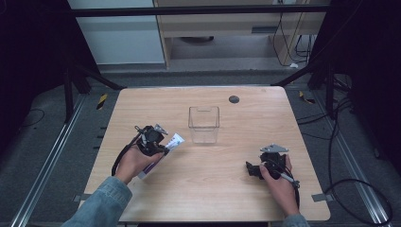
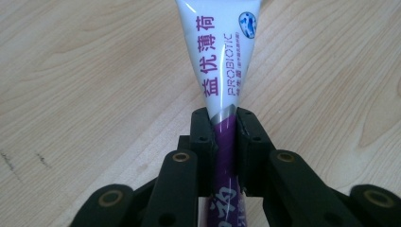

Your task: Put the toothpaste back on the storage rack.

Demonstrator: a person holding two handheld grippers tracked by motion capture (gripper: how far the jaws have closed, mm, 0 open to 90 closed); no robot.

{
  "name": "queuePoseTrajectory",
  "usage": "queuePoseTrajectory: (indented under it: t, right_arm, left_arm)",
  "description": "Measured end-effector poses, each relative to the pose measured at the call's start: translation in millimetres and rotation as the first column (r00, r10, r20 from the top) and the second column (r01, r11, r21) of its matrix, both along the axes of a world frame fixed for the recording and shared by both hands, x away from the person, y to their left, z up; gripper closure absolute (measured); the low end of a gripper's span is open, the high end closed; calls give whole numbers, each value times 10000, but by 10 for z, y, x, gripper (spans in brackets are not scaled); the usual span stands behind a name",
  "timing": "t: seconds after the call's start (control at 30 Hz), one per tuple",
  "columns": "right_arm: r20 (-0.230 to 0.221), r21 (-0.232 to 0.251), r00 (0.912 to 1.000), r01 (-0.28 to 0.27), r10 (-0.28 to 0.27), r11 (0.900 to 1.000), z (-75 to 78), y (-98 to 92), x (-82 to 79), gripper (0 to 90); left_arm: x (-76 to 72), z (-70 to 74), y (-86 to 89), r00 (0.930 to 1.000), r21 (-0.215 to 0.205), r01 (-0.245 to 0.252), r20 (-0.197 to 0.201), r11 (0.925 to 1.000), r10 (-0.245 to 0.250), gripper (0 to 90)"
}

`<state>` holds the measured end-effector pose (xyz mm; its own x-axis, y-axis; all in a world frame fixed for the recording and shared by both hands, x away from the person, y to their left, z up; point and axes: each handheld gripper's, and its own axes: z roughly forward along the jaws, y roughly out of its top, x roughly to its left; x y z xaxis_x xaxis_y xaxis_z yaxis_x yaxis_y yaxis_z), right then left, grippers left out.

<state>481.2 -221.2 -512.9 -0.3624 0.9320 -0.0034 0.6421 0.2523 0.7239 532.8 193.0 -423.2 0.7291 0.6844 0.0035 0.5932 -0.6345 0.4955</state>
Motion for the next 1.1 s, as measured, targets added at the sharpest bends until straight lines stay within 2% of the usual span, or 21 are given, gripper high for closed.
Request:
queuePoseTrajectory:
  t: [0.17,0.4,0.43,0.5,0.73,0.93,1.1]
  right_arm:
    - [-3,7,10000,6,-6,10000,0,1,0,3]
    - [3,-18,10000,4,-4,10000,-1,-1,1,3]
    - [-3,-4,10000,-7,7,10000,0,0,0,3]
    - [-4,4,10000,-1,1,10000,0,0,0,3]
    - [3,-13,10000,-31,31,10000,0,-2,4,3]
    - [-18,17,10000,-32,32,10000,2,-1,4,3]
    - [-19,17,10000,-36,36,10000,2,-1,4,3]
  left_arm:
    - [13,105,39,9995,-230,-148,291,9996,155,787]
    - [48,212,33,9991,-487,-19,416,9988,39,787]
    - [62,252,31,9984,-481,-29,569,9988,56,788]
    - [65,264,28,9980,-524,-58,622,9986,90,788]
    - [72,401,-32,9933,-737,-51,1145,9973,136,788]
    - [76,513,-116,9904,-823,67,1381,9966,48,788]
    - [76,622,-147,9854,-1083,65,1699,9941,121,788]
